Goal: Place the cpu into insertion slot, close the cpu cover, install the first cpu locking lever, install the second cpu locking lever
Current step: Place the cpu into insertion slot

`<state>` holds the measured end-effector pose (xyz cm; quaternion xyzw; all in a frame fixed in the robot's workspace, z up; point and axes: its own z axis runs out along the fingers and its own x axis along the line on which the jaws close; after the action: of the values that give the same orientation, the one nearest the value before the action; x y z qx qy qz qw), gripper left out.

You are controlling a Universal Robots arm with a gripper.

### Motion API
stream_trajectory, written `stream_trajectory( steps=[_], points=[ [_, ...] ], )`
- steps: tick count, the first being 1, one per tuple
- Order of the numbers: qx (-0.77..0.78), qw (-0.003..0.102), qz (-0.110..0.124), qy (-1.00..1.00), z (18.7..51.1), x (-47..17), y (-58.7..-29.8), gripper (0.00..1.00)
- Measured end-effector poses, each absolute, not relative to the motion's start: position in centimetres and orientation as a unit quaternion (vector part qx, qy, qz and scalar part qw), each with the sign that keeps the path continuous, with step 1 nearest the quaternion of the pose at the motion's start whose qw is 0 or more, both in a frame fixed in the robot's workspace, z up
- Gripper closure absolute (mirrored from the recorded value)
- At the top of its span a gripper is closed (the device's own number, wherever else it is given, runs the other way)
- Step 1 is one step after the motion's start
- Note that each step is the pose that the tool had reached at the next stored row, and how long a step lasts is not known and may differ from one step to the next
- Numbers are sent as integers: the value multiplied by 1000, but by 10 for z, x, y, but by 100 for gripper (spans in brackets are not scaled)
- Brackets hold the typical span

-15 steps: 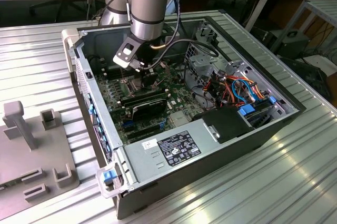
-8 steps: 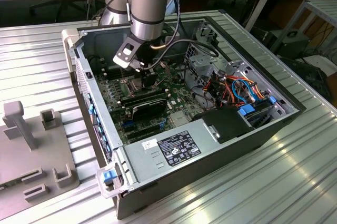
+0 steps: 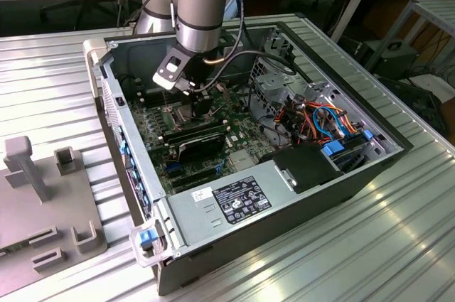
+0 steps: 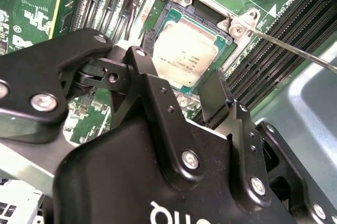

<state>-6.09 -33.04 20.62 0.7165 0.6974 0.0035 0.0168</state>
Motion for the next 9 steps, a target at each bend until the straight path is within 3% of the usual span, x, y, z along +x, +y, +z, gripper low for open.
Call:
stream_trajectory(
  steps=[9],
  points=[
    [716, 15, 2, 698, 218, -61, -330, 41]
  ],
)
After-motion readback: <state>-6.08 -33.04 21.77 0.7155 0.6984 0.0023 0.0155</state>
